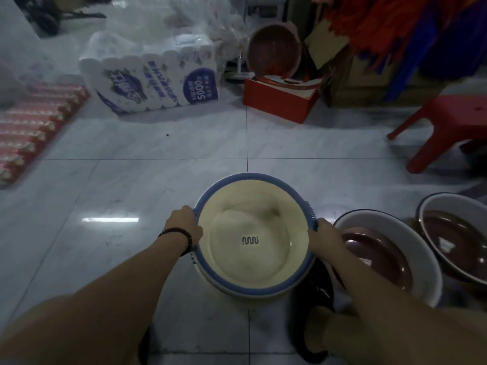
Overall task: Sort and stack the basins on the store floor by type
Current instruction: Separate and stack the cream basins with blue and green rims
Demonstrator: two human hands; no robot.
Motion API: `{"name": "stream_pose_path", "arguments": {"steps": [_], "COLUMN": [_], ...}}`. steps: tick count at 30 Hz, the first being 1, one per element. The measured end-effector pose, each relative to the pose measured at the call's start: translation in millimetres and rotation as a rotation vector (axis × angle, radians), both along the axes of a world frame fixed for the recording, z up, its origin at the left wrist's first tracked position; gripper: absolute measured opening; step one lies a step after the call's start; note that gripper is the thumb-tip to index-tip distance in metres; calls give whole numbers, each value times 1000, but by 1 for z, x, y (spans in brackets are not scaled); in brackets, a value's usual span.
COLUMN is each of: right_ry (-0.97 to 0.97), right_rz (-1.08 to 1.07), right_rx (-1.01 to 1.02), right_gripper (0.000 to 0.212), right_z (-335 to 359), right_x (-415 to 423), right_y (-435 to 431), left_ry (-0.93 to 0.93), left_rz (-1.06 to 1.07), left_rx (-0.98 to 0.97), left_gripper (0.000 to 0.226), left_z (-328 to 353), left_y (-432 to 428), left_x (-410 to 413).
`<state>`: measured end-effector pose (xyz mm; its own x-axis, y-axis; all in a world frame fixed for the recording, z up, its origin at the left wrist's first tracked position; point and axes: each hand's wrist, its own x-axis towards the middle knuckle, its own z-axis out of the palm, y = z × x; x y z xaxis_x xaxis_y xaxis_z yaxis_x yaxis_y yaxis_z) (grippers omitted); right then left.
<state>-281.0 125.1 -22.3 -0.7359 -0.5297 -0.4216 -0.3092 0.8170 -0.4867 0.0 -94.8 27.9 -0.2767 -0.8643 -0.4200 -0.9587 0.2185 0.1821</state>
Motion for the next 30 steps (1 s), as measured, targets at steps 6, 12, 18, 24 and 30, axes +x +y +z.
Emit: {"name": "stream_pose_path", "arguments": {"steps": [6, 12, 18, 24, 30], "right_ry": [-49, -137, -148, 32, 2], "right_rz": [79, 92, -19, 203, 573], "right_rx": [208, 269, 282, 132, -246], "right_gripper": [47, 90, 94, 42, 36], "right_z": [-16, -8, 8, 88, 190], "right_x": [6, 18, 24, 88, 218], "right_y": [-13, -24, -32, -85, -109], "left_ry": [-139, -171, -95, -227, 75], "left_rz": [10, 15, 67, -244, -219], "left_rx": [135, 405, 555, 296, 118], "left_gripper": [29, 37, 30, 69, 56], "left_z": [-14, -14, -10, 70, 183], "left_y": [9, 10, -11, -7, 11], "left_x": [-13, -14, 4, 23, 130]}}
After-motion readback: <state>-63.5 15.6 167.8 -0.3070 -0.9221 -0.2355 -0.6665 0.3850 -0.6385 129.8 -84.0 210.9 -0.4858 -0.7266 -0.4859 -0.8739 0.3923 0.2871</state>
